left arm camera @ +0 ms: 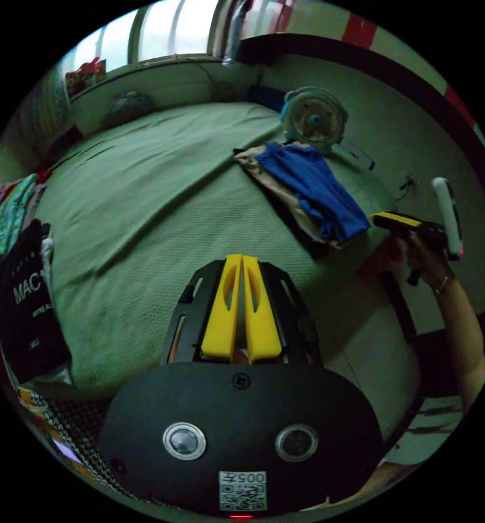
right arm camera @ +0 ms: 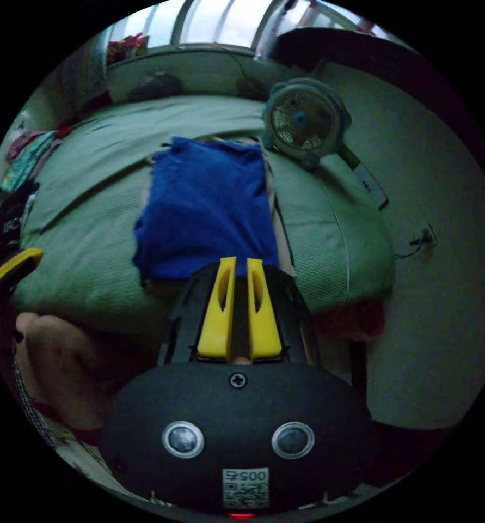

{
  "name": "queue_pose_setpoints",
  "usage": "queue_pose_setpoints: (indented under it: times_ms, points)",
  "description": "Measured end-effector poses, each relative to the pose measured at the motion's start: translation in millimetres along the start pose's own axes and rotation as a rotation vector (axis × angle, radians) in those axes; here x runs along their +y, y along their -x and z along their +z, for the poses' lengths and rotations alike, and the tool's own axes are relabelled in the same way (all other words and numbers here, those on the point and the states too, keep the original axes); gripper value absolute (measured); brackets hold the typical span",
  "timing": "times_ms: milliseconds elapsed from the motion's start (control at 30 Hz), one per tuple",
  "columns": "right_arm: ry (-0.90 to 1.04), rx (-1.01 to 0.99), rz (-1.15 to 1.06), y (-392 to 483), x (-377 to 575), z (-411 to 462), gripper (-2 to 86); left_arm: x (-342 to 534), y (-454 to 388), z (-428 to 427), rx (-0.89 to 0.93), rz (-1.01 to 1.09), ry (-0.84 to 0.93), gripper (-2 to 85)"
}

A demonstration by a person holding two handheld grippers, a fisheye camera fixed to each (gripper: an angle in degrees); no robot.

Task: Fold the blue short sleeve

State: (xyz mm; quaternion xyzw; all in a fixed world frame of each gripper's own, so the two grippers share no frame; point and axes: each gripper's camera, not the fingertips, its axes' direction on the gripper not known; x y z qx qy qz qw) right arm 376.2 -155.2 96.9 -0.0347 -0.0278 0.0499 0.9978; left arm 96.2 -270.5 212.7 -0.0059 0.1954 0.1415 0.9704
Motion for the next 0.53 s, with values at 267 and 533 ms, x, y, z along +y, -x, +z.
queue_pose_setpoints:
  times_ms: [267,533]
  points:
    - [-0.130,-0.262,-0.237,198,-48,-25,5.2,31,153,-38,-0.080,-0.211,0.054,-0.7]
    - [-0.285,-0.474,-0.484,375,-114,-44,8.8,21,327,-104,-0.231,-0.475,-0.143,-0.5]
